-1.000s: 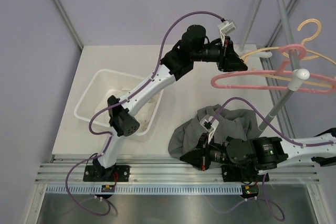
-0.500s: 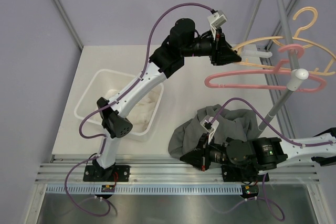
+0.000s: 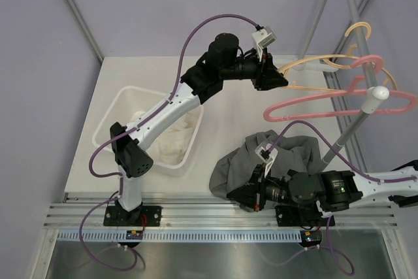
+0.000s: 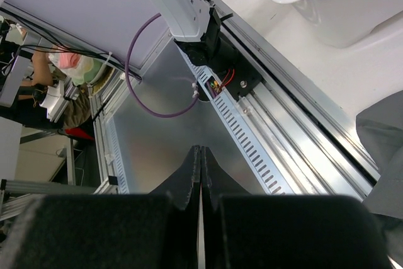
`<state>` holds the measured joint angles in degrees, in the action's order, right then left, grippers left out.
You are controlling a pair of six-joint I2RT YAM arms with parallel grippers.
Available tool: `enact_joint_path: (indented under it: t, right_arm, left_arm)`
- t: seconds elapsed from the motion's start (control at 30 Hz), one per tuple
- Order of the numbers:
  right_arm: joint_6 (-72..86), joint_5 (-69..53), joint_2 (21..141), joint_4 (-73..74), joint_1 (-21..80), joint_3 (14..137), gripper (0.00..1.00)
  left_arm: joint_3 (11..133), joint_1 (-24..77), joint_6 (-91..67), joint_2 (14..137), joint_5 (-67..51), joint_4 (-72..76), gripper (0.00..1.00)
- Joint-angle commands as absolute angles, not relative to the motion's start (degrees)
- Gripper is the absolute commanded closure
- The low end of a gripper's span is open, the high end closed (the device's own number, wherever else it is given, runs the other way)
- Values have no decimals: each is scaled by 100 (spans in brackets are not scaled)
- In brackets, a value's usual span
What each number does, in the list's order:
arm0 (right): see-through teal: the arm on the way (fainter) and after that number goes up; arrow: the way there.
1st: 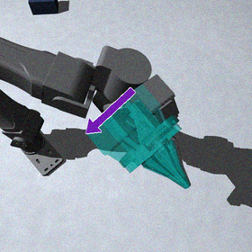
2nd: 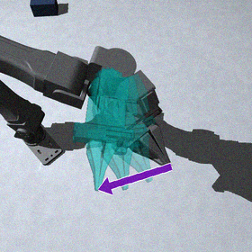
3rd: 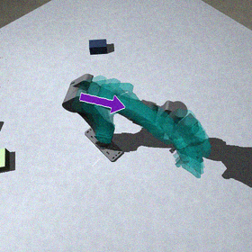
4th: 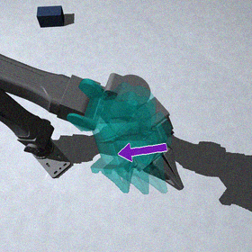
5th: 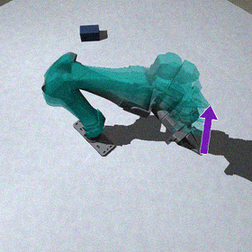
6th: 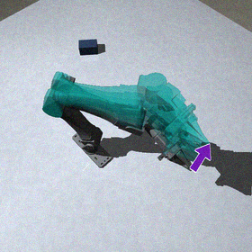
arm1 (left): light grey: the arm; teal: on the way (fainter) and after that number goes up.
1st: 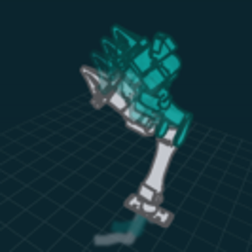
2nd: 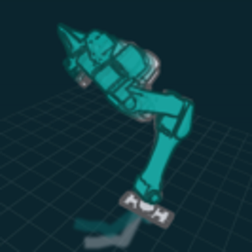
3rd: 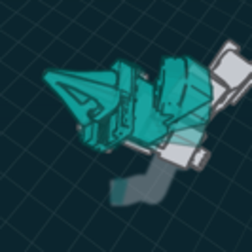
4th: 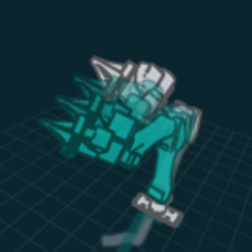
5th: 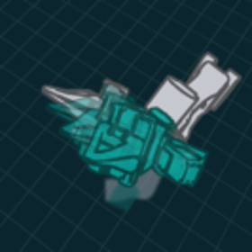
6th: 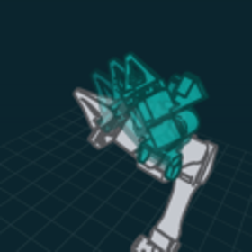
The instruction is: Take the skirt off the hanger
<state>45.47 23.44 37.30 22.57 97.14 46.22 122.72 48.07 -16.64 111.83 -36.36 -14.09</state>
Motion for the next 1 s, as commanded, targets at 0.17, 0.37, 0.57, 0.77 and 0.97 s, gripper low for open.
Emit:
enact_joint_path:
  t: [0.17,0.37,0.57,0.77,0.97]
  right_arm:
    - [4658,2672,3665,2215,9773,4588,100]
    - [4702,2803,3560,2267,9765,4597,100]
    - [4816,2935,3410,2408,9765,4570,100]
    - [4852,2988,3182,2382,9765,4448,100]
    - [4869,2979,3041,2285,9765,4324,100]
  left_arm:
    - [11137,4693,-1468,10213,-3278,-510,100]
    - [10662,4649,-1416,9915,-3103,-554,30]
    - [9643,4413,-1449,8993,-2312,-274,1]
    - [8458,3745,-2056,7781,-1592,-26,1]
    - [8218,3682,-2320,7418,-1291,-1271,1]
